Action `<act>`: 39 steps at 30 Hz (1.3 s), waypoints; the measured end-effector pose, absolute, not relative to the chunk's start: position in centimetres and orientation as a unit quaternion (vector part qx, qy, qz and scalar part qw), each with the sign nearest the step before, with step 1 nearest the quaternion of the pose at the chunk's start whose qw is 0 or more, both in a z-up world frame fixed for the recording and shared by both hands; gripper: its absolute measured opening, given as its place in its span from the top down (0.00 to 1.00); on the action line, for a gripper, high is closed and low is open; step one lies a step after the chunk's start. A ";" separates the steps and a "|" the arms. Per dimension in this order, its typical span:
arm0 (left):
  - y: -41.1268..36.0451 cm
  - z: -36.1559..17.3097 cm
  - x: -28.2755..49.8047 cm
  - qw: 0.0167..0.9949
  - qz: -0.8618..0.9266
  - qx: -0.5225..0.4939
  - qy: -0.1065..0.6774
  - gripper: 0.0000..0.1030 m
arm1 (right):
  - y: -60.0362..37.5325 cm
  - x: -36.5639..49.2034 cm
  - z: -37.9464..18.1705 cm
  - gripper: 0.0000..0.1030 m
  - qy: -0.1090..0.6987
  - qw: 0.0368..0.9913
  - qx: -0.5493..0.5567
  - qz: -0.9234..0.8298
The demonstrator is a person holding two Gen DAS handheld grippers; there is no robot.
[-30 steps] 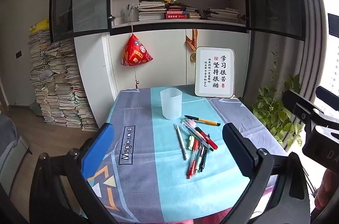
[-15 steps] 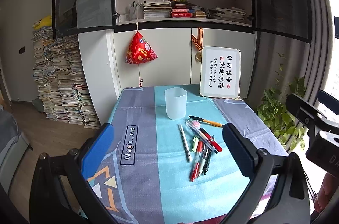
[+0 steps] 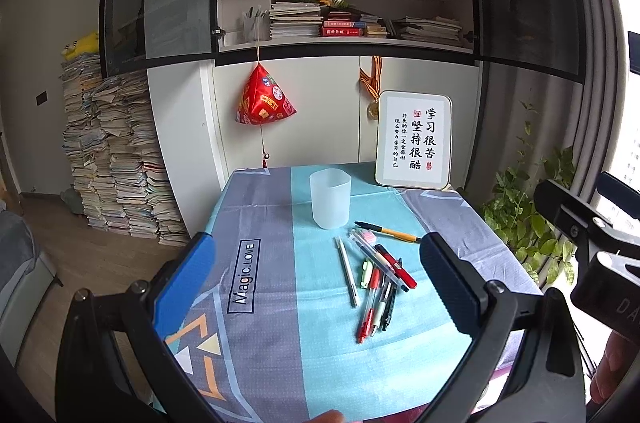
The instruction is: Organize stationery
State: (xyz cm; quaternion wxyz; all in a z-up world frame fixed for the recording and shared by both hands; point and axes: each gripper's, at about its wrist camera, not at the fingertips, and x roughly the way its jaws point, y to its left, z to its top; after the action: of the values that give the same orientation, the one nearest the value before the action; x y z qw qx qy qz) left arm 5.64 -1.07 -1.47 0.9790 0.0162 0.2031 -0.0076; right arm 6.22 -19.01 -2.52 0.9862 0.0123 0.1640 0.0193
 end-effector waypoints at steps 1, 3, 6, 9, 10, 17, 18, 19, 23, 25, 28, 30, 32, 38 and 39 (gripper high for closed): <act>-1.1 -1.5 5.7 0.979 -0.007 0.016 0.204 0.02 | -19.0 6.2 -2.6 0.05 0.164 0.986 0.012 0.019; -1.1 -1.7 5.7 0.979 -0.006 0.016 0.204 0.02 | -19.0 6.2 -2.6 0.05 0.165 0.986 0.014 0.020; -1.1 -1.8 5.7 0.979 -0.005 0.016 0.205 0.02 | -19.0 6.3 -2.6 0.05 0.165 0.986 0.014 0.020; -1.0 -1.7 5.7 0.979 -0.007 0.017 0.205 0.02 | -19.0 6.2 -2.7 0.05 0.165 0.986 0.015 0.020; -1.1 -1.8 5.8 0.978 -0.007 0.017 0.206 0.02 | -19.1 6.3 -2.8 0.05 0.166 0.986 0.017 0.019; -1.0 -1.9 6.0 0.978 -0.008 0.017 0.208 0.02 | -19.2 6.4 -3.1 0.05 0.167 0.986 0.017 0.018; -1.0 -2.0 6.0 0.978 -0.007 0.016 0.208 0.02 | -19.2 6.3 -3.2 0.05 0.167 0.986 0.018 0.018; -1.0 -2.1 6.0 0.978 -0.007 0.016 0.209 0.02 | -19.2 6.3 -3.3 0.05 0.168 0.985 0.018 0.018; -1.0 -2.4 6.1 0.977 -0.007 0.015 0.212 0.02 | -19.2 6.4 -3.6 0.05 0.171 0.985 0.018 0.016; -1.0 -2.5 6.2 0.977 -0.007 0.015 0.213 0.02 | -19.2 6.5 -3.7 0.05 0.173 0.985 0.019 0.016; -1.0 -2.6 6.2 0.977 -0.007 0.015 0.213 0.02 | -19.2 6.7 -3.8 0.05 0.176 0.984 0.020 0.016; -1.1 -2.6 6.3 0.977 -0.008 0.015 0.214 0.02 | -19.2 6.7 -3.9 0.05 0.177 0.984 0.020 0.015; -1.1 -2.6 6.4 0.976 -0.008 0.015 0.216 0.02 | -19.2 6.8 -3.9 0.05 0.179 0.984 0.021 0.014; -1.3 -2.9 6.7 0.975 -0.009 0.013 0.221 0.02 | -19.3 6.8 -3.9 0.05 0.179 0.983 0.022 0.014; -1.3 -2.9 6.8 0.975 -0.009 0.013 0.222 0.02 | -19.2 6.8 -3.9 0.05 0.180 0.983 0.021 0.014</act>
State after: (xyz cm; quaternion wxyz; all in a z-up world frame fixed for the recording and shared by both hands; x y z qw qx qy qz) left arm 6.78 -1.28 -2.93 0.9750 0.0126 0.2218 -0.0086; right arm 6.83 -19.25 -3.94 0.9834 0.0215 0.1797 0.0142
